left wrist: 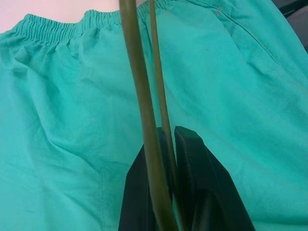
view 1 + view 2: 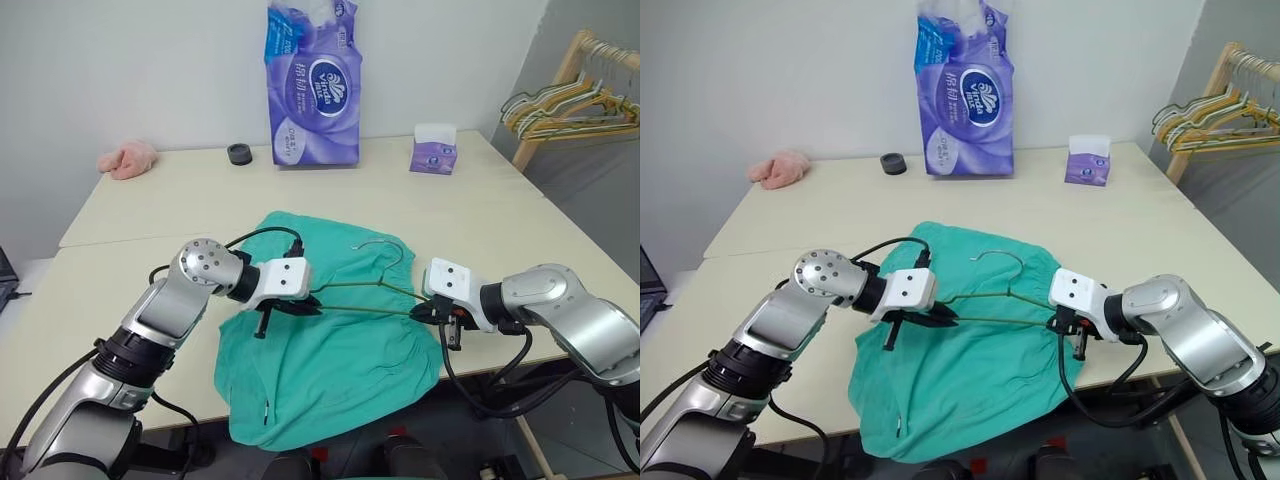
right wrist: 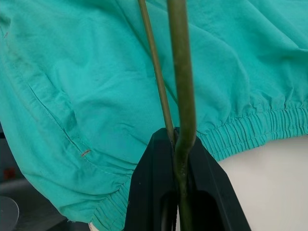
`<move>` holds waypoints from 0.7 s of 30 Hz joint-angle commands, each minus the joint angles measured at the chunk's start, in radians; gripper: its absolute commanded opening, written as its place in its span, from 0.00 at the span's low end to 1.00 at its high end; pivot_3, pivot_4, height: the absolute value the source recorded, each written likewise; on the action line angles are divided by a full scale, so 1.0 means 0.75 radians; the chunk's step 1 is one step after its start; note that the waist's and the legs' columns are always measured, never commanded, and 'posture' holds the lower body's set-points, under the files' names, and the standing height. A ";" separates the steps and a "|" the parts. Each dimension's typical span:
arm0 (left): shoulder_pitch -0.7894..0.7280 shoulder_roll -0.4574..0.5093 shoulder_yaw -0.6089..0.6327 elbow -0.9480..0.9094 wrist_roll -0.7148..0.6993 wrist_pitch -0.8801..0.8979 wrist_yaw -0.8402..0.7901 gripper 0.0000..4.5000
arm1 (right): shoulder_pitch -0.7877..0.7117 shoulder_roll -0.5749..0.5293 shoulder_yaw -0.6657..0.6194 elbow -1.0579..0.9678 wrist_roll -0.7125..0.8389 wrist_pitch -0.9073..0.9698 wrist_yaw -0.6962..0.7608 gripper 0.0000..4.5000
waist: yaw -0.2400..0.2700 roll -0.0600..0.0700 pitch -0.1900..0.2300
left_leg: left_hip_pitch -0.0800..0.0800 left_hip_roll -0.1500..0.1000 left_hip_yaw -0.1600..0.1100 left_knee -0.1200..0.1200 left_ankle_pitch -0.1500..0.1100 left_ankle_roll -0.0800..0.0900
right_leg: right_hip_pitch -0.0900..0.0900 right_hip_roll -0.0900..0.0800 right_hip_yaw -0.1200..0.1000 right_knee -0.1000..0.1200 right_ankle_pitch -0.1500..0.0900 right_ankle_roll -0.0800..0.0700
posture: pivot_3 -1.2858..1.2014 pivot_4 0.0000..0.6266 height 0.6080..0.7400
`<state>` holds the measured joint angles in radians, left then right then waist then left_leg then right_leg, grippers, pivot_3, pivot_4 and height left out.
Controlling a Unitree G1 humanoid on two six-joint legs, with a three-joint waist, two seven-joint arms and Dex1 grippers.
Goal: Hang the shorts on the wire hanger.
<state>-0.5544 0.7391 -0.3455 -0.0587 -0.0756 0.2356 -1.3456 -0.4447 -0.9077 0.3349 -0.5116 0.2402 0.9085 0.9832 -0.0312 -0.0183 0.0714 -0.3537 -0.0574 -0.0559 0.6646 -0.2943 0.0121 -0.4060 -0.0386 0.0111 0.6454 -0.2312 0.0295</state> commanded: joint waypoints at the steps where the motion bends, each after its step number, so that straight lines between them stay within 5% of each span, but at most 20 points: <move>1: -0.021 -0.043 0.036 -0.028 -0.038 0.024 0.041 0.00 | -0.010 -0.013 -0.008 -0.055 0.012 0.004 0.007 0.00 | 0.000 0.000 0.000 | 0.000 0.000 0.000 0.000 0.000 0.000 | 0.000 0.000 0.000 0.000 0.000 0.000 | 0.49 0.06 1.00; 2: -0.025 -0.054 0.042 -0.022 -0.045 0.036 0.050 0.00 | -0.009 -0.013 -0.009 -0.057 0.015 0.005 0.006 0.00 | 0.000 0.000 0.000 | 0.000 0.000 0.000 0.000 0.000 0.000 | 0.000 0.000 0.000 0.000 0.000 0.000 | 0.49 0.06 1.00; 13: -0.070 -0.157 0.228 0.196 -0.115 -0.002 0.218 0.72 | 0.112 -0.087 -0.097 -0.104 0.038 0.021 -0.020 0.00 | 0.002 -0.001 -0.001 | -0.001 0.000 -0.001 0.001 0.000 0.000 | 0.000 -0.001 0.000 0.000 -0.001 0.004 | 0.48 0.05 1.00; 21: -0.121 -0.192 0.460 0.461 -0.252 0.084 0.355 0.72 | 0.452 -0.121 -0.462 -0.149 0.132 0.135 -0.095 0.00 | 0.001 -0.001 0.000 | -0.002 0.000 -0.001 0.001 0.000 0.000 | 0.000 -0.001 -0.001 -0.001 0.002 -0.001 | 0.47 0.07 1.00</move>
<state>-0.6378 0.5998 -0.0467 0.2928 -0.2173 0.2770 -1.0849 -0.1399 -1.0013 0.0941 -0.5928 0.3077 0.9744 0.9320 -0.0301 -0.0189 0.0710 -0.3550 -0.0575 -0.0566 0.6655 -0.2947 0.0117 -0.4063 -0.0394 0.0106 0.6450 -0.2299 0.0289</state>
